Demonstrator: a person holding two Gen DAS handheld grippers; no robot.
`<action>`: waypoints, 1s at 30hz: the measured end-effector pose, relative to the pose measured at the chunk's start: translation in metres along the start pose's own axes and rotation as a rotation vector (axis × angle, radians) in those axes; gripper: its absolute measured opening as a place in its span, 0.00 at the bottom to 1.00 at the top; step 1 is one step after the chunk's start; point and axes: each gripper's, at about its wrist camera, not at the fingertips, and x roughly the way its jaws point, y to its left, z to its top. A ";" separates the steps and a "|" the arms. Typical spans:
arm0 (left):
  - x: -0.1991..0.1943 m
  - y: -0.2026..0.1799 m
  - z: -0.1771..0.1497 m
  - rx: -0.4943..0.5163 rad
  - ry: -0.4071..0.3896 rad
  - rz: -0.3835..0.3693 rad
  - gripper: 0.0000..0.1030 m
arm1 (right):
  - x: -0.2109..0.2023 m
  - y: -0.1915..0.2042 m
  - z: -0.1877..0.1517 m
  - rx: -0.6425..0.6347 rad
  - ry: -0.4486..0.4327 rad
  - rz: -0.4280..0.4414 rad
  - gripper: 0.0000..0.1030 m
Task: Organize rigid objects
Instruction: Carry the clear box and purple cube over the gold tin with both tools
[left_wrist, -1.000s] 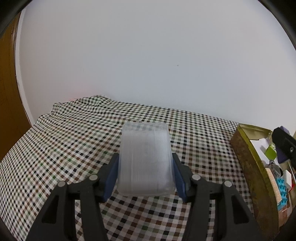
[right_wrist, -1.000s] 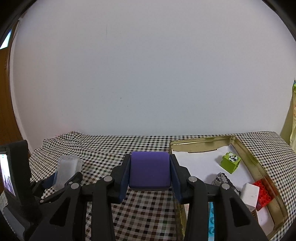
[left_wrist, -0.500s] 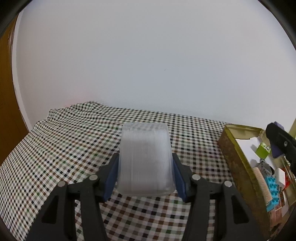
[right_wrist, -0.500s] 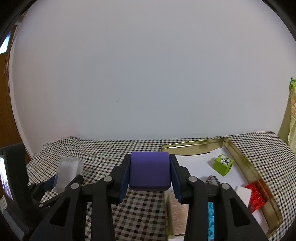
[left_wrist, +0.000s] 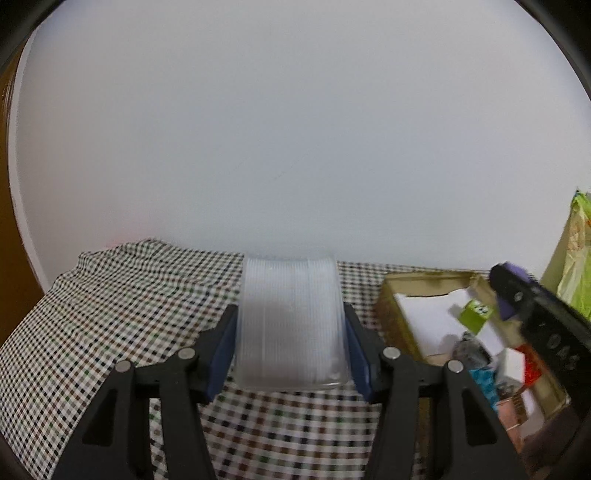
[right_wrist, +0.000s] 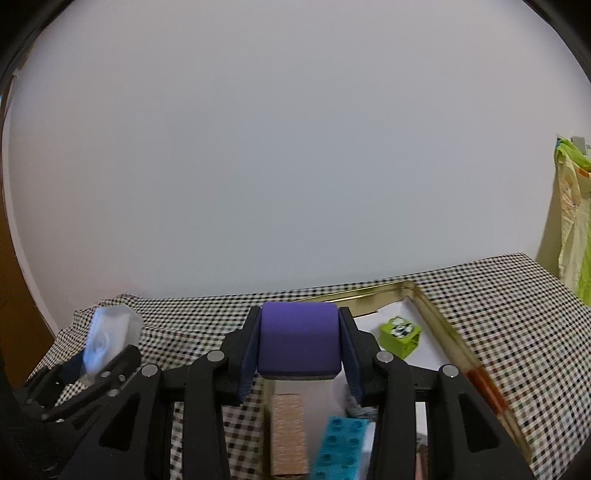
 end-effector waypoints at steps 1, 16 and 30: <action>-0.002 -0.005 0.002 0.006 -0.006 -0.008 0.52 | 0.001 -0.004 0.001 0.006 0.000 -0.006 0.41; -0.006 -0.062 0.009 0.046 -0.005 -0.156 0.52 | 0.009 -0.070 0.012 0.079 -0.006 -0.056 0.41; 0.013 -0.104 0.015 0.088 0.038 -0.252 0.52 | 0.019 -0.120 0.021 0.099 0.008 -0.114 0.41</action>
